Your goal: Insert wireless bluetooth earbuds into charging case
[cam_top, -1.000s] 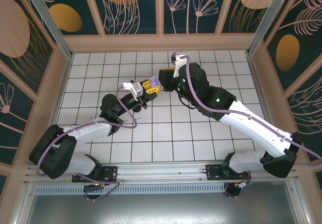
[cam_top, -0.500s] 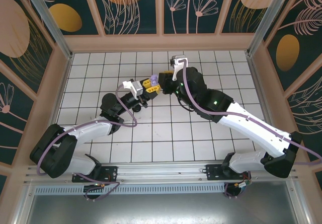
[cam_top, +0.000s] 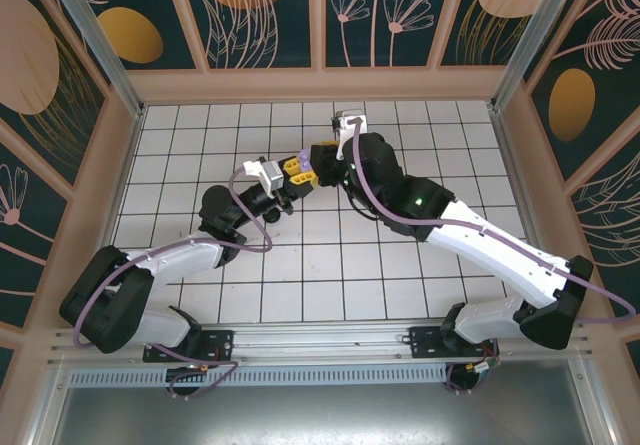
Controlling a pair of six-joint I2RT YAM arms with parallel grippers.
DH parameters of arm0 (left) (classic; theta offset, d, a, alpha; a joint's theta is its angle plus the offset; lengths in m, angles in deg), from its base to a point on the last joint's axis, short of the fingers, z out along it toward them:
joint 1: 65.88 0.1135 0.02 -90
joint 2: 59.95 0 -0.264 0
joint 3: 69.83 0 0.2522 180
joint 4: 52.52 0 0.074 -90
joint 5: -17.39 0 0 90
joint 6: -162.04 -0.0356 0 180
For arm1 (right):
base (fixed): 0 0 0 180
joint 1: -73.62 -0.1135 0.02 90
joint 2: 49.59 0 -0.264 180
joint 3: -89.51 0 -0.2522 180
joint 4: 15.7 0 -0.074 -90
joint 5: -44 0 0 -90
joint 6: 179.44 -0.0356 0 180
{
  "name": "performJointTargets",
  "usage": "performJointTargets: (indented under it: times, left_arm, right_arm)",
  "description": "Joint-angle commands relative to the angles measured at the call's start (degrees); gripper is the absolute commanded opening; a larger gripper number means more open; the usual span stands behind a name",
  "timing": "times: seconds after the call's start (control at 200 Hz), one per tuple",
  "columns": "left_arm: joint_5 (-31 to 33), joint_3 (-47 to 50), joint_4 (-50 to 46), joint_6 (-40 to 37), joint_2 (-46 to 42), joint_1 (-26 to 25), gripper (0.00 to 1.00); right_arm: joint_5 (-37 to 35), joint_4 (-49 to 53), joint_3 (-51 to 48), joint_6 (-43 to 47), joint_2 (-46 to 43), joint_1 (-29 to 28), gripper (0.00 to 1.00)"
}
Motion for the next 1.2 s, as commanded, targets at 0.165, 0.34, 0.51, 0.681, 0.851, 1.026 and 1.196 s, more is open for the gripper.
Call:
performJointTargets:
  times: [0.165,0.34,0.51,0.681,0.851,1.026,1.196]
  left_arm:
    - [-0.8,-1.1,3.4,0.7,-0.2,-0.3,0.00]
    - [-0.5,-1.1,3.8,1.1,-0.2,-0.3,0.00]
    - [-0.4,-1.1,5.0,1.9,-0.2,-0.2,0.00]
    - [-0.5,-1.1,5.3,2.2,-0.1,-0.3,0.00]
    - [-0.5,-1.0,5.5,2.0,0.0,-0.2,0.00]
    - [-0.6,-1.0,4.1,0.9,-0.5,-0.3,0.00]
    - [-0.5,-1.1,3.9,0.7,-0.6,-0.2,0.00]
  right_arm:
    - [0.4,-1.8,-0.3,-1.5,1.1,-0.4,0.21]
    - [1.1,-1.9,-2.0,-2.7,0.6,-0.4,0.20]
    - [1.3,-2.6,-4.3,-3.9,0.2,-0.4,0.20]
    - [0.3,-3.1,-5.6,-5.1,0.6,-0.4,0.20]
    - [-0.1,-3.6,-5.6,-5.5,1.1,-0.6,0.19]
    - [-2.5,-1.8,-3.9,-3.3,2.9,-1.8,0.19]
    - [-3.2,-0.4,-2.6,-1.0,4.5,-3.1,0.19]
